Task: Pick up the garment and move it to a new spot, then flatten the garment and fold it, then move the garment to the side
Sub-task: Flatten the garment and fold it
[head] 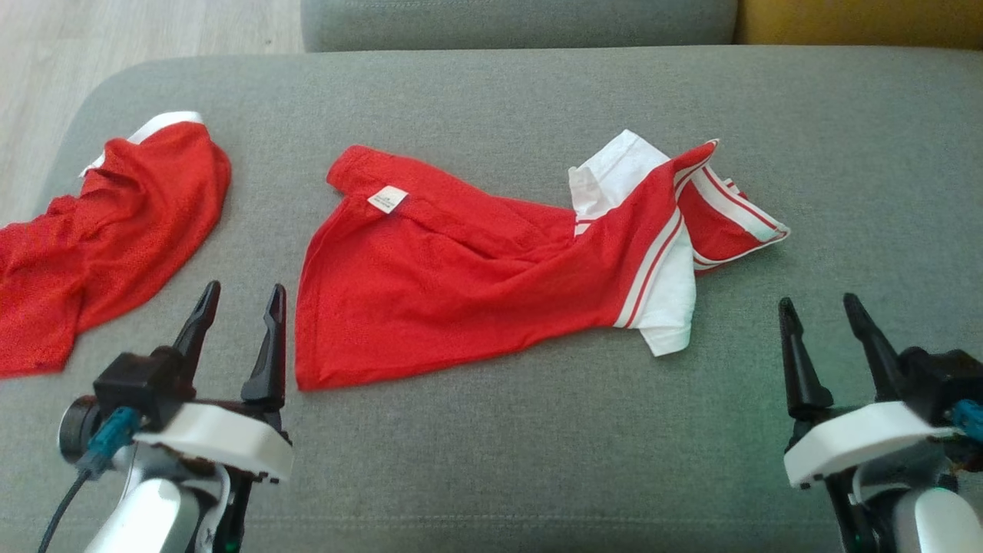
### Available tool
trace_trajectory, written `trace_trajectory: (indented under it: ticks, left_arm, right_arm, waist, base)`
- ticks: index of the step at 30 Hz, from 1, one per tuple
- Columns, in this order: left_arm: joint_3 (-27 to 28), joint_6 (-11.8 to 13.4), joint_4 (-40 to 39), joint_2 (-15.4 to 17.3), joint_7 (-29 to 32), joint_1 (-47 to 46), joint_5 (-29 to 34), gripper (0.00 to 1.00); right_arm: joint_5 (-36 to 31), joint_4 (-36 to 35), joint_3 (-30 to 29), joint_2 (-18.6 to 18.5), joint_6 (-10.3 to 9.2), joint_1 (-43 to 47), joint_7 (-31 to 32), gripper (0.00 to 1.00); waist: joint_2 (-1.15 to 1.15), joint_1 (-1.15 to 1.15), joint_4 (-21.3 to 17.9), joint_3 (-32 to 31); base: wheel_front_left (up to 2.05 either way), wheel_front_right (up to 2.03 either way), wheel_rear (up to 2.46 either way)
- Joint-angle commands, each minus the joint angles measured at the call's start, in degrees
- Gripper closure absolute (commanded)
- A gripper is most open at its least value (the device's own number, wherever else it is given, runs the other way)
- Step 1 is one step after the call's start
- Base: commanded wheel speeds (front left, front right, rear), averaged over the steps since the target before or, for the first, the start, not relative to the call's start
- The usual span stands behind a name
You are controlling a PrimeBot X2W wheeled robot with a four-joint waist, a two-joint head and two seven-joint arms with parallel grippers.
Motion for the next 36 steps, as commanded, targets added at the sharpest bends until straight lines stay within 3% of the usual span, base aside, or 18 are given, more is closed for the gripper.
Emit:
trace_trajectory:
  ticks: [1, 12, 20, 21, 22, 23, 30, 36]
  left_arm:
    - [2.2, 0.2, -2.1, 1.9, 0.0, -2.3, 0.5, 0.00]
    - [1.0, -1.4, -1.1, 0.7, -0.8, -6.5, 0.8, 0.00]
    - [0.8, -2.4, 0.6, -0.4, -2.0, -8.5, 0.6, 0.00]
    - [0.9, -2.4, 0.8, -0.5, -2.2, -8.6, 0.5, 0.00]
    - [1.0, -2.5, 1.0, -0.5, -2.3, -8.7, 0.5, 0.00]
    - [1.0, -2.5, 1.2, -0.5, -2.4, -8.7, 0.5, 0.00]
    - [1.4, -2.3, 1.9, -0.5, -2.8, -8.2, 0.4, 0.00]
    - [1.5, -1.9, 1.3, -0.1, -2.8, -7.5, 0.2, 0.00]
  right_arm:
    - [-0.1, -1.2, 1.2, -0.3, -0.04, -2.1, 0.3, 0.00]
    - [-0.6, 12.6, 6.3, -0.3, -0.04, -8.4, 1.1, 0.00]
    - [0.7, 23.2, 6.9, -0.3, -0.04, -13.0, 0.1, 0.00]
    - [1.1, 23.9, 7.0, -0.3, -0.04, -13.5, -0.3, 0.40]
    - [1.5, 24.5, 7.1, -0.3, -0.04, -13.8, -0.6, 0.88]
    - [1.6, 24.9, 7.0, -0.3, -0.04, -14.1, -1.0, 1.00]
    - [0.6, 22.4, 3.2, -0.3, -0.04, -12.9, -4.2, 1.00]
    - [-3.7, 13.2, -1.4, -0.3, -0.04, -10.1, -2.7, 1.00]
  waist:
    - [0.00, 0.00, 0.3, 0.4]
    - [0.00, 0.00, 4.1, 4.7]
    - [0.00, 0.00, 6.0, 7.3]
    - [0.00, 0.00, 6.0, 7.4]
    - [0.00, 0.00, 6.0, 7.5]
    - [0.00, 0.00, 5.9, 7.6]
    - [0.00, 0.00, 4.3, 6.2]
    - [0.00, 0.00, 2.2, 5.1]
  base:
    - [0.00, 0.00, 0.00]
    - [0.00, 0.00, 0.00]
    - [0.00, 0.00, 0.00]
    - [0.00, 0.00, 0.00]
    - [0.00, 0.00, 0.00]
    - [0.00, 0.00, 0.00]
    - [0.00, 0.00, 0.00]
    - [0.00, 0.00, 0.00]
